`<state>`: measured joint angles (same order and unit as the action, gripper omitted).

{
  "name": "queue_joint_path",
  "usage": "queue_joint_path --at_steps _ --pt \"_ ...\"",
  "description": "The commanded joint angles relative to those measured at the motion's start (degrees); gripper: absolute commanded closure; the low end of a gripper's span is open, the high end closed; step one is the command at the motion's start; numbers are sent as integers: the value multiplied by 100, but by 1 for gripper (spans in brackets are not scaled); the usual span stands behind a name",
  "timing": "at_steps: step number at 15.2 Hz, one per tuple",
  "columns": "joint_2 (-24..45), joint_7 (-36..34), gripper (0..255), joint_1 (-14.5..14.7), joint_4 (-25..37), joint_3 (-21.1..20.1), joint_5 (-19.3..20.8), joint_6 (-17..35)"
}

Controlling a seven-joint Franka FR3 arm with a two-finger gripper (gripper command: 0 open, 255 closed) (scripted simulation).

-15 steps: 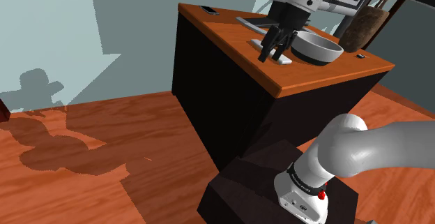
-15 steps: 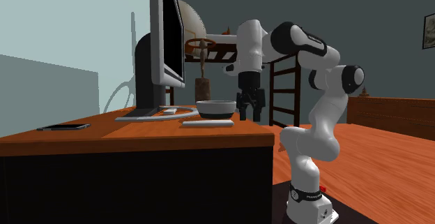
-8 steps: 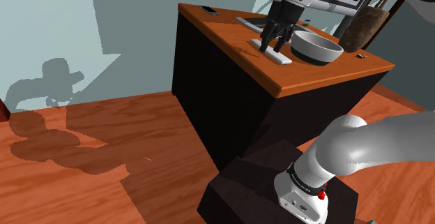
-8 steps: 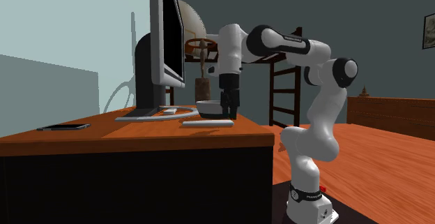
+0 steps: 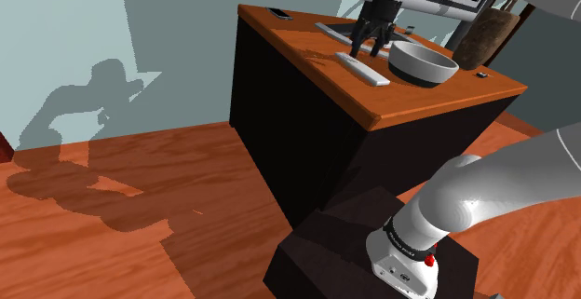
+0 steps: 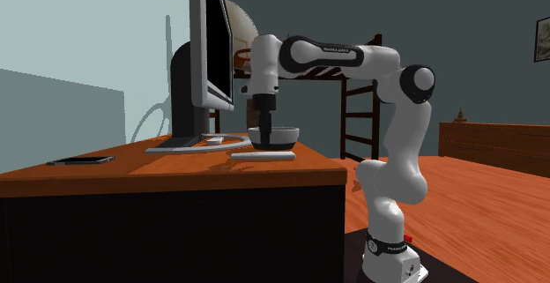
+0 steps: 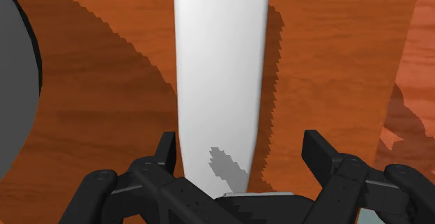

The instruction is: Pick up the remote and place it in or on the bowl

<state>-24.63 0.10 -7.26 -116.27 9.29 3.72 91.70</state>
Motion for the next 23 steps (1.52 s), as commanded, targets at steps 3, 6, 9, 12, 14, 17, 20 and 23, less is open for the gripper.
queue_joint_path --at_steps 3,6,9,12,14,17,20,23 --pt "160 34 0 -55 22 76 66 120" --pt "122 27 0 -62 -243 85 77 347" --pt "97 22 0 -67 -464 93 86 543" --pt "98 22 0 -67 -463 93 86 543" --pt "98 22 0 -67 -463 93 86 543" --pt "98 22 255 -67 -463 93 86 542" --pt "97 22 255 -67 -464 93 86 543" --pt "97 22 255 -67 -464 93 86 543"
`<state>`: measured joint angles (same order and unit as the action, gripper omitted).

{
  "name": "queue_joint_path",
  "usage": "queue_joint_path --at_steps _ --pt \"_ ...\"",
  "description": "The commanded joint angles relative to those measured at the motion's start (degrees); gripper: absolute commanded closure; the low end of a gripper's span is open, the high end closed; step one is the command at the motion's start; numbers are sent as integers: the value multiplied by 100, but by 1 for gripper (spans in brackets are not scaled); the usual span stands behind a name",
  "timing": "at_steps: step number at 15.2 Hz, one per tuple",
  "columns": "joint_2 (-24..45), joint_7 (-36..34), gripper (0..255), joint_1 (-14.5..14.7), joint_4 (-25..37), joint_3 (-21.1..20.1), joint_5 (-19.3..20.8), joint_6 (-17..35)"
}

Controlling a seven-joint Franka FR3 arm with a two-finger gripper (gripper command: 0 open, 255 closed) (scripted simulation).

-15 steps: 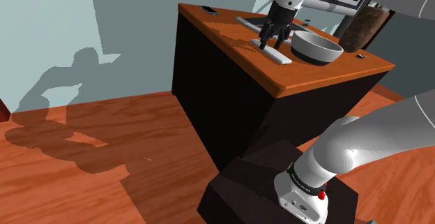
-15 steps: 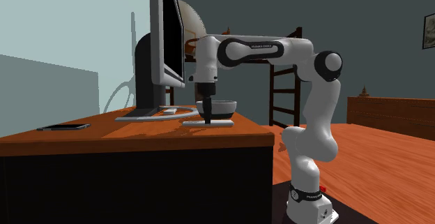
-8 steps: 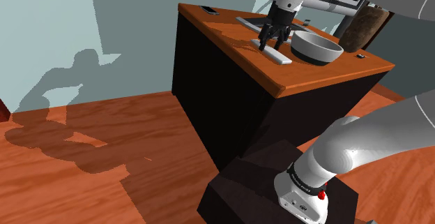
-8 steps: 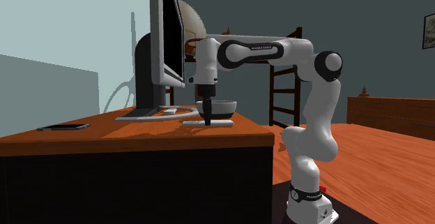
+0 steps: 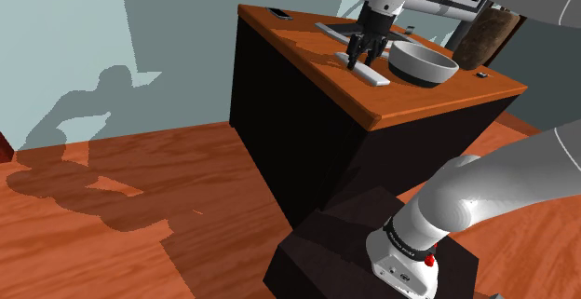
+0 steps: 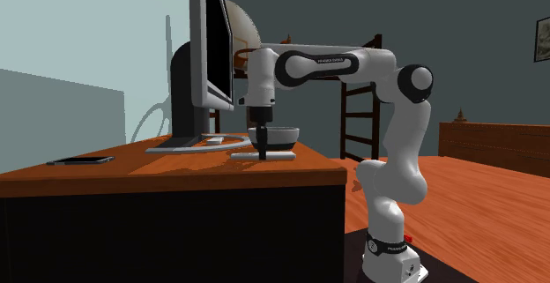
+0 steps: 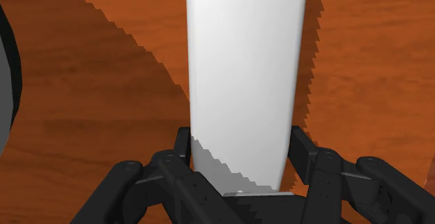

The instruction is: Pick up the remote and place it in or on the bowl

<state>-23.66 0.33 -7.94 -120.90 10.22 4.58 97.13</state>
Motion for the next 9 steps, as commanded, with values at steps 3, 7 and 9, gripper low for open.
queue_joint_path --at_steps 3,7,9 --pt "1 0 255 0 0 0 0 0" --pt "40 9 255 8 343 -12 -13 -304" --pt "67 15 255 12 522 -16 -20 -456"
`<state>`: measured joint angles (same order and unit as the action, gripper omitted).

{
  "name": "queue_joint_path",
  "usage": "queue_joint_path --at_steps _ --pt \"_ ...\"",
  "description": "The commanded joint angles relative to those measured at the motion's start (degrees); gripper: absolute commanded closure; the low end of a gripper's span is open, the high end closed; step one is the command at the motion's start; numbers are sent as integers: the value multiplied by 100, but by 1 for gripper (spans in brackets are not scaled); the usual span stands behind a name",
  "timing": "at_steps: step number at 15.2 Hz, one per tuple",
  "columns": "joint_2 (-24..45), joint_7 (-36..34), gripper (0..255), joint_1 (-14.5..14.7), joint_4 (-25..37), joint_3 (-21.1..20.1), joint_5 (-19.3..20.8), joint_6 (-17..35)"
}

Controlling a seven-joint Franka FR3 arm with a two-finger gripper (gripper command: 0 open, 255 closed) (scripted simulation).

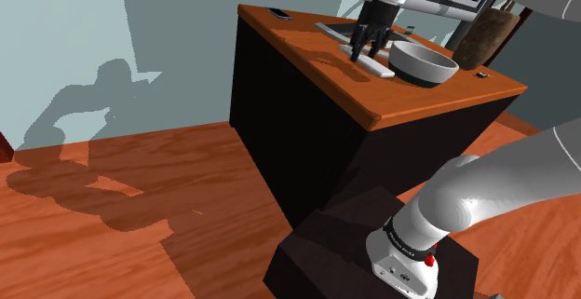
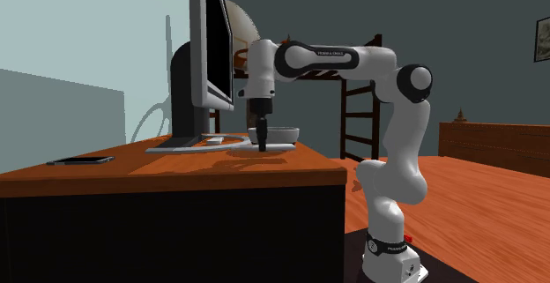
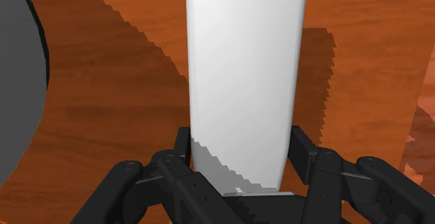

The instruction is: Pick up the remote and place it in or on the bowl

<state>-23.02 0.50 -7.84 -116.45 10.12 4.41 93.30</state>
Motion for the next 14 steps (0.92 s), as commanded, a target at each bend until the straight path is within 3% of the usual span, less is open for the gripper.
queue_joint_path --at_steps 1,14 --pt "19 0 255 5 168 -9 -7 -150" --pt "335 52 255 31 1485 -20 -58 -1153"
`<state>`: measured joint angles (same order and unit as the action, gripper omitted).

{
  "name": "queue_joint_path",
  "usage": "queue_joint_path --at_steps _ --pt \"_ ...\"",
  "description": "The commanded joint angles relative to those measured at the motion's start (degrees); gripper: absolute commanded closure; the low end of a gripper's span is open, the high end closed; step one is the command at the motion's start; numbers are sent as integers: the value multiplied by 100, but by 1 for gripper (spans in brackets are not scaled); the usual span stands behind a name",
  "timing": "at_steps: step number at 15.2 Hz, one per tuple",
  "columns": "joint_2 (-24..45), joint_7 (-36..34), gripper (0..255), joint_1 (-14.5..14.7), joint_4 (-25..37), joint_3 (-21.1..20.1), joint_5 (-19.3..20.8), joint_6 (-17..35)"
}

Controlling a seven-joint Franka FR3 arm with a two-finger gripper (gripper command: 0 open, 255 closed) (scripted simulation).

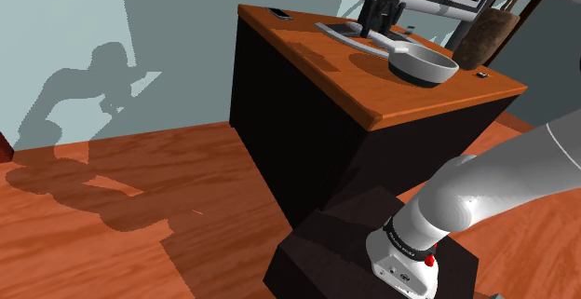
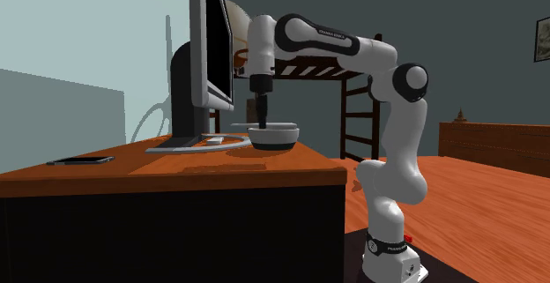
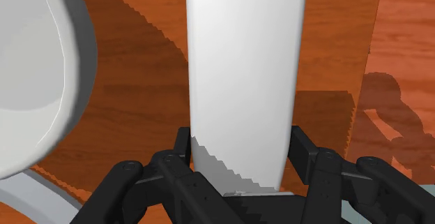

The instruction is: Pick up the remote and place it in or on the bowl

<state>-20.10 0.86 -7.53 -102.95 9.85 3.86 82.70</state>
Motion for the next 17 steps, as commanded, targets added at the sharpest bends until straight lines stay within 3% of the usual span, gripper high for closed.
queue_joint_path --at_steps 1,10,17 --pt "76 22 255 1 248 8 -8 -173" --pt "416 75 255 13 1266 24 -51 -854" --pt "225 1085 255 -313 1163 677 192 -882"
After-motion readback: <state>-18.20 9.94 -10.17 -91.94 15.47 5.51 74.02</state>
